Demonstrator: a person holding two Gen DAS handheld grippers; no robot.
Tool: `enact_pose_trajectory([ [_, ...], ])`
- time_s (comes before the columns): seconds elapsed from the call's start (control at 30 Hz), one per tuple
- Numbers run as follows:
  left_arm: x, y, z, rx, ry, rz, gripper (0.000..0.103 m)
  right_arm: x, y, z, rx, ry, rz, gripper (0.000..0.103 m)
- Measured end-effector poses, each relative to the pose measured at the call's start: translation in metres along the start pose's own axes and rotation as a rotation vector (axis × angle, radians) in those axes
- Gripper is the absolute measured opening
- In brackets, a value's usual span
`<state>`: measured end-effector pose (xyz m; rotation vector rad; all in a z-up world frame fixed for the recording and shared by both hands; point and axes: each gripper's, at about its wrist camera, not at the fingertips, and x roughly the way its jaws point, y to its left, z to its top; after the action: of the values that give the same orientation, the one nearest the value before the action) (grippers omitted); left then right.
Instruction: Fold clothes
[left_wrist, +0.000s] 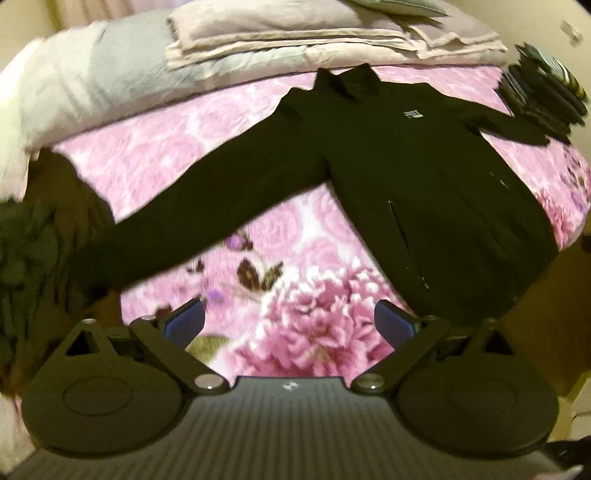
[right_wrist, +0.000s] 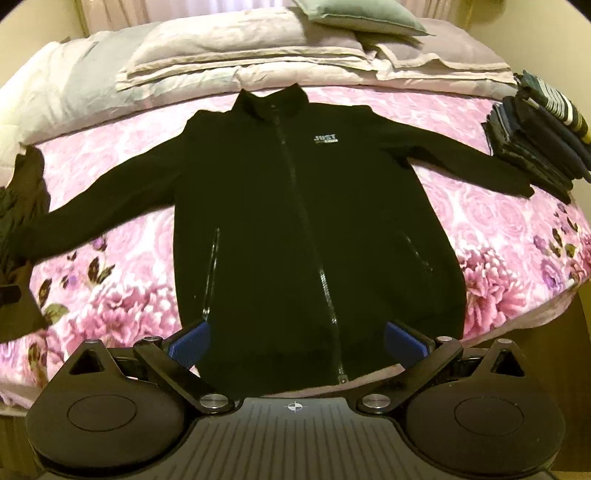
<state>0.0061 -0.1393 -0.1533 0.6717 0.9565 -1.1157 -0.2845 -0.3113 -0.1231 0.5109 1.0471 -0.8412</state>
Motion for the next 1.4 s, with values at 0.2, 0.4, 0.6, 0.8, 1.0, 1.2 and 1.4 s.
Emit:
enact_pose_trajectory([
  [0.2,-0.009,-0.010,-0.016,0.033,0.020,0.075,0.096,-0.003,-0.001,-0.008,-0.018,0.003,0.016,0.103],
  [0.4,-0.014,-0.010,-0.028,0.046,0.046,0.143,0.096,-0.003,0.001,-0.009,-0.025,0.002,0.026,0.103],
  [0.6,-0.028,0.003,-0.042,0.001,0.048,0.191,0.096,-0.001,0.019,-0.002,-0.090,-0.033,0.073,0.103],
  [0.8,-0.047,0.037,-0.070,-0.114,0.056,0.243,0.096,0.007,0.070,0.009,-0.230,-0.075,0.214,0.103],
  [1.0,-0.050,0.095,-0.078,-0.138,0.071,0.309,0.096,0.016,0.157,0.023,-0.465,-0.189,0.373,0.103],
  [1.2,-0.027,0.162,-0.064,-0.093,0.056,0.333,0.096,0.058,0.278,0.034,-0.719,-0.267,0.392,0.102],
  [1.4,0.018,0.221,-0.052,-0.041,0.037,0.322,0.096,0.138,0.391,0.039,-0.892,-0.251,0.468,0.086],
])
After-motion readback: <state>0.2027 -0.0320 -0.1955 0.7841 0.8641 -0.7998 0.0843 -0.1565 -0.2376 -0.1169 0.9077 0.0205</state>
